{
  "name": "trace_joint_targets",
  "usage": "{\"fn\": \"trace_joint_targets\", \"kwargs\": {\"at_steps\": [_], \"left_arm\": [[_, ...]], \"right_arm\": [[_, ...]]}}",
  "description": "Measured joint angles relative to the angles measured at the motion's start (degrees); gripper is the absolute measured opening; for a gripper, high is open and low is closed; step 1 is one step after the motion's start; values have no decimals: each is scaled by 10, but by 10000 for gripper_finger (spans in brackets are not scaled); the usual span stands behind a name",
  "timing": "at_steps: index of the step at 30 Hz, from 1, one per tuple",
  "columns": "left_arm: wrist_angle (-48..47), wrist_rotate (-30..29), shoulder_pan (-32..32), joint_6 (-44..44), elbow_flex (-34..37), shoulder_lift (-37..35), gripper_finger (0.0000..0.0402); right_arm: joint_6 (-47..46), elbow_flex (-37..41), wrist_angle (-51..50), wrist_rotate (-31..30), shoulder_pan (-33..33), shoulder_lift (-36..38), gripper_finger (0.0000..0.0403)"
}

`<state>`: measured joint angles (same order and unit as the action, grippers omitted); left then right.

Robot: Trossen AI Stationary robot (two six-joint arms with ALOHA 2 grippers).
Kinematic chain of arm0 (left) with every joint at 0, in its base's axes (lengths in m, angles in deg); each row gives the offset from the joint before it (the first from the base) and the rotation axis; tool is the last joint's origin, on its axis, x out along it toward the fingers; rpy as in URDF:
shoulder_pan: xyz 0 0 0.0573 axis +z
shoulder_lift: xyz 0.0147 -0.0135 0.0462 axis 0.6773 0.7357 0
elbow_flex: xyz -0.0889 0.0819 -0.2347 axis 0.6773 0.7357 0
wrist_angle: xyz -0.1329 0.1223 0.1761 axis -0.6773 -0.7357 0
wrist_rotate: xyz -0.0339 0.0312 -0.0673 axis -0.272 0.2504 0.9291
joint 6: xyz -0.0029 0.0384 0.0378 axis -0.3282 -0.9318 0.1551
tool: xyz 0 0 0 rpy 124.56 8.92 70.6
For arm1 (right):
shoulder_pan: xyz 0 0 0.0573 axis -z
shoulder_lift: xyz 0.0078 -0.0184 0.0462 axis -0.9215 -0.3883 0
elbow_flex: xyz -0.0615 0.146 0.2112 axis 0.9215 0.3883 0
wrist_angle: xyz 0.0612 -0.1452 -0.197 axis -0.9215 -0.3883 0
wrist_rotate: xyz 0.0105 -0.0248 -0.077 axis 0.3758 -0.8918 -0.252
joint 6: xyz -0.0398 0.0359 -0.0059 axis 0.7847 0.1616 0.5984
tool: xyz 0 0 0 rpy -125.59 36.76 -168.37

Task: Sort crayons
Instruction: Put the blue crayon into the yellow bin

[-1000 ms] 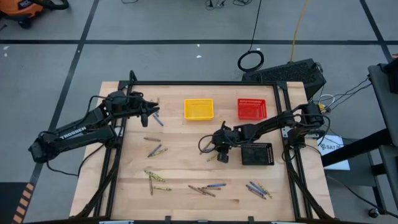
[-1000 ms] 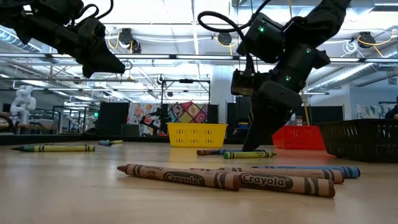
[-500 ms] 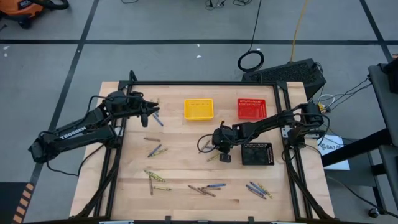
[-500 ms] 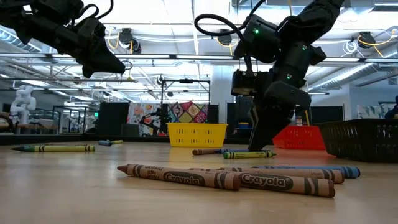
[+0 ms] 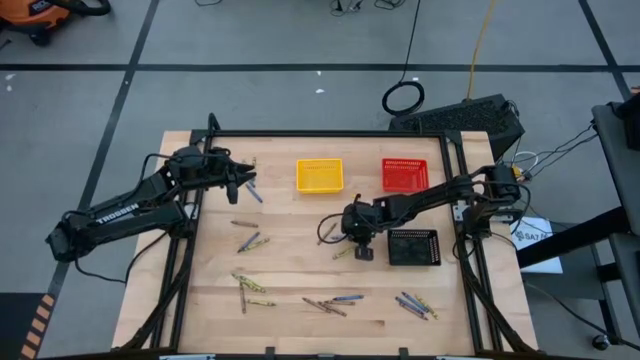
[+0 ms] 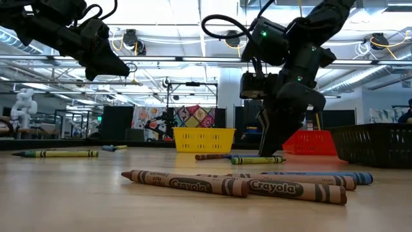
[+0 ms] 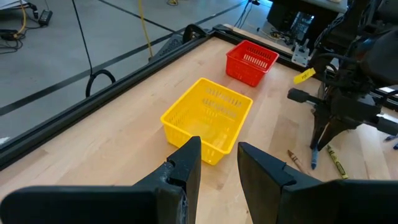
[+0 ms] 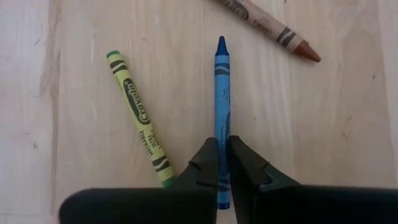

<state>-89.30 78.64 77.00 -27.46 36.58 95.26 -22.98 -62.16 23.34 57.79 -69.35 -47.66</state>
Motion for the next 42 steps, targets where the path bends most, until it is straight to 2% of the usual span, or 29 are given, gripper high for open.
{"fn": "trace_joint_targets", "kwargs": {"at_steps": [13,20,42], "left_arm": [[0,0,0,0,0,0,109],[0,0,0,0,0,1,109],[0,-3,0,0,0,1,109]], "right_arm": [[-5,4,-16,6,3,75,0],[-5,3,-6,-30,26,94,0],[13,1,252,-32,165,94,0]]}}
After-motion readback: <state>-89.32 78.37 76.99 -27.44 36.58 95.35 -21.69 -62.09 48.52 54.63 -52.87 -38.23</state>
